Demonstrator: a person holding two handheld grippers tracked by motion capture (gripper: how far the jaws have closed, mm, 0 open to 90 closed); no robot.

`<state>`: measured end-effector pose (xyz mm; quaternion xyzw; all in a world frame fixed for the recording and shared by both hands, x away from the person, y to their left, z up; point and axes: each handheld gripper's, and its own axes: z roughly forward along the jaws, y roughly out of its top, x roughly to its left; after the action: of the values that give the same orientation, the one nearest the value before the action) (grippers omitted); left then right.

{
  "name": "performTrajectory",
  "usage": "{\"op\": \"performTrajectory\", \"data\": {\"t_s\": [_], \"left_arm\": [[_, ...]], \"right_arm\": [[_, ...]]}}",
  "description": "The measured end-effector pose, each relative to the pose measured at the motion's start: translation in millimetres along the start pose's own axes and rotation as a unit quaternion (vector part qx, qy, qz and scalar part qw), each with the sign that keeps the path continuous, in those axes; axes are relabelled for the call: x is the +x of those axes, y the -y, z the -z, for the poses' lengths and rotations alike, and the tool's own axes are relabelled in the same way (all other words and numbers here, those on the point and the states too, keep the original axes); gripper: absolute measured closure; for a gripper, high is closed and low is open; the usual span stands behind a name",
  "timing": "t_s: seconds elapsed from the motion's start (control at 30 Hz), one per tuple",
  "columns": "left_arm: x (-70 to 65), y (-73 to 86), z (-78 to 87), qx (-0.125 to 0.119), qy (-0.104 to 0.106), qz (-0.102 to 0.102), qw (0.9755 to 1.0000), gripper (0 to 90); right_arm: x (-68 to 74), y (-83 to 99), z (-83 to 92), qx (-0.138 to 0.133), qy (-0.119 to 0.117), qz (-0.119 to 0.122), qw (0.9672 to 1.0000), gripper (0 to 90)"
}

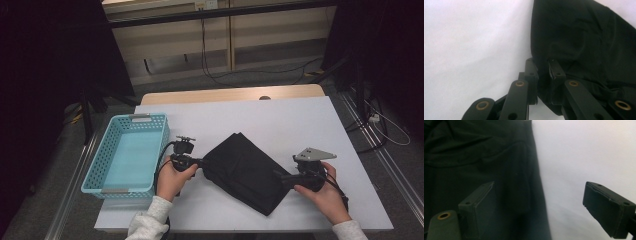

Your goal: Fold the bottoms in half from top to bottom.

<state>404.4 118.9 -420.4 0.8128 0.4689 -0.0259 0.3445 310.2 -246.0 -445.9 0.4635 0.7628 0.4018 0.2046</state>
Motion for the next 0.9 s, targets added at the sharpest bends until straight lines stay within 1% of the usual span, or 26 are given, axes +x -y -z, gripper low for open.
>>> {"op": "performTrajectory", "data": {"t_s": [0.03,0.07,0.1,0.17,0.2,0.23,0.27,0.3,0.33,0.4,0.47,0.5,0.6,0.73,0.77,0.83,0.87,0.9], "left_arm": [[-0.3,-0.6,0.0,0.002,0.000,-0.001,1.0000,80.5],[-0.4,-0.9,-0.2,0.001,-0.001,-0.001,1.0000,80.4],[-0.5,-1.3,-0.6,0.003,0.000,-0.003,1.0000,80.4],[-0.7,-2.0,-0.9,0.004,0.000,-0.003,1.0000,80.4],[-1.1,-2.4,-0.9,0.004,0.000,-0.003,1.0000,80.4],[-1.5,-2.6,-0.9,0.004,-0.001,-0.004,1.0000,80.3],[-1.8,-3.0,-0.6,0.004,-0.001,-0.005,1.0000,80.4],[-2.1,-3.2,-0.6,0.004,-0.002,-0.007,1.0000,80.3],[-2.3,-3.5,-0.4,0.005,-0.001,-0.008,1.0000,80.3],[-2.4,-3.6,-0.5,0.005,-0.001,-0.008,1.0000,80.2],[-2.7,-3.3,-0.9,0.004,-0.003,-0.008,0.9999,80.1],[-3.0,-3.1,-1.0,0.005,-0.003,-0.009,0.9999,80.1],[-2.6,-2.9,-1.0,0.005,-0.003,-0.009,0.9999,80.0],[-2.6,-3.5,-0.9,0.006,-0.005,-0.009,0.9999,80.1],[-1.7,-4.1,-0.9,0.005,-0.004,-0.009,0.9999,80.1],[0.1,-5.7,-0.3,0.004,-0.002,-0.003,1.0000,80.1],[0.4,-7.1,0.6,0.002,-0.004,-0.004,1.0000,80.1],[0.7,-9.4,1.3,-0.004,-0.013,-0.008,0.9999,80.1]], "right_arm": [[1.0,-0.3,-2.0,0.003,-0.001,-0.002,1.0000,11.4],[2.0,0.1,-4.0,0.010,-0.001,0.002,0.9999,12.5],[2.7,0.9,-5.6,0.018,0.000,0.011,0.9998,14.4],[2.5,3.5,-6.8,0.028,0.000,0.019,0.9994,14.0],[1.6,5.3,-7.2,0.039,-0.001,0.020,0.9990,14.9],[0.6,8.2,-8.1,0.055,0.004,0.025,0.9982,13.5],[0.0,10.2,-8.5,0.056,0.004,0.022,0.9982,12.1],[-1.5,12.0,-8.5,0.054,-0.004,0.011,0.9985,13.5],[-3.5,12.5,-8.5,0.058,-0.014,0.003,0.9982,14.0],[-3.8,12.8,-8.2,0.059,-0.015,0.008,0.9981,15.0],[-2.3,12.9,-8.0,0.063,-0.015,0.005,0.9979,16.2],[-1.5,12.6,-7.6,0.064,-0.014,0.003,0.9978,17.8],[0.0,12.3,-5.2,0.064,-0.024,0.009,0.9977,26.0],[0.5,13.4,-3.9,0.060,-0.026,0.002,0.9979,24.9],[0.6,13.1,-4.2,0.060,-0.029,0.005,0.9978,23.7],[0.4,11.8,-4.6,0.060,-0.032,0.002,0.9977,23.0],[0.4,10.5,-4.5,0.059,-0.034,0.000,0.9977,22.2],[0.7,8.6,-4.0,0.055,-0.031,0.002,0.9980,21.9]]}}
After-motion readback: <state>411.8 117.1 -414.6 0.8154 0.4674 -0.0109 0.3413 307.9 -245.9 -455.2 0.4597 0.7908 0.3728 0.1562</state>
